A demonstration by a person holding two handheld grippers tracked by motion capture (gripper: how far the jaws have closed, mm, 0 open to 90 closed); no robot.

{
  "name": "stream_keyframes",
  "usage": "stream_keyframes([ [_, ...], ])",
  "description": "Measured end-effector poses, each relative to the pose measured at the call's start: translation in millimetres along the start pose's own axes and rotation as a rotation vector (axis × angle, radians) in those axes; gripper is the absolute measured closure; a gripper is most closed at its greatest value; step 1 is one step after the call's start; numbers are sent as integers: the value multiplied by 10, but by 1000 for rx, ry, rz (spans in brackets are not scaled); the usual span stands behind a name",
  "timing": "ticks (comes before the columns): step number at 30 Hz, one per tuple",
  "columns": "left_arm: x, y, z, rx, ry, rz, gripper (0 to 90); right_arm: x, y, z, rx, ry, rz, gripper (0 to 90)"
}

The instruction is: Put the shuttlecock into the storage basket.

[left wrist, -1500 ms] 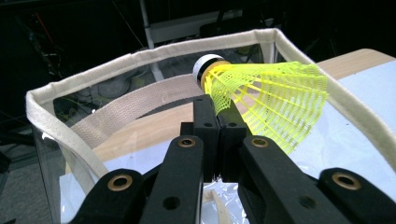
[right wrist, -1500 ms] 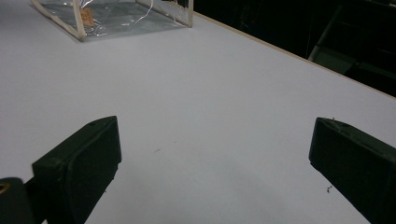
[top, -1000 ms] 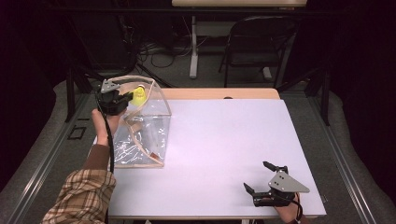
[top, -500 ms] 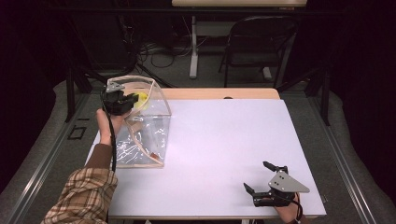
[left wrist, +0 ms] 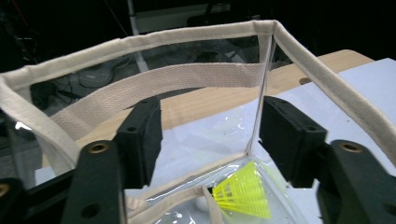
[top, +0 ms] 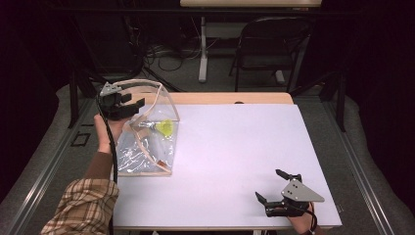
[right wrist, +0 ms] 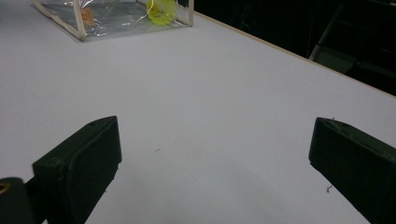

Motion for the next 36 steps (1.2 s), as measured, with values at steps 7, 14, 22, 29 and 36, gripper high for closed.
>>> stream_keyframes([
  [7, 65, 96, 72, 9, -18, 21, 220, -5, 8, 9, 0, -2, -2, 20],
  [14, 112, 165, 171, -9, -42, 37, 154, -9, 9, 15, 0, -5, -1, 20],
  [22, 151, 244, 294, -30, -62, 58, 93, -25, 8, 29, -1, -10, -4, 20],
  [29, 164, 295, 457, -58, -98, 70, 39, -23, 5, 23, 2, -11, -2, 20],
  [36, 174, 334, 651, -92, -135, 82, 3, -22, 4, 20, -2, -7, -5, 20],
])
Point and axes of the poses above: each handheld gripper's, and its own axes: y roughly backward along the jaws, x roughly out of its top, z roughly to its right, the point moved 7 cm from there along -y, roughly forward along the jaws, and after that the axes turned 12 degrees about -x, right-handed, at the moved point
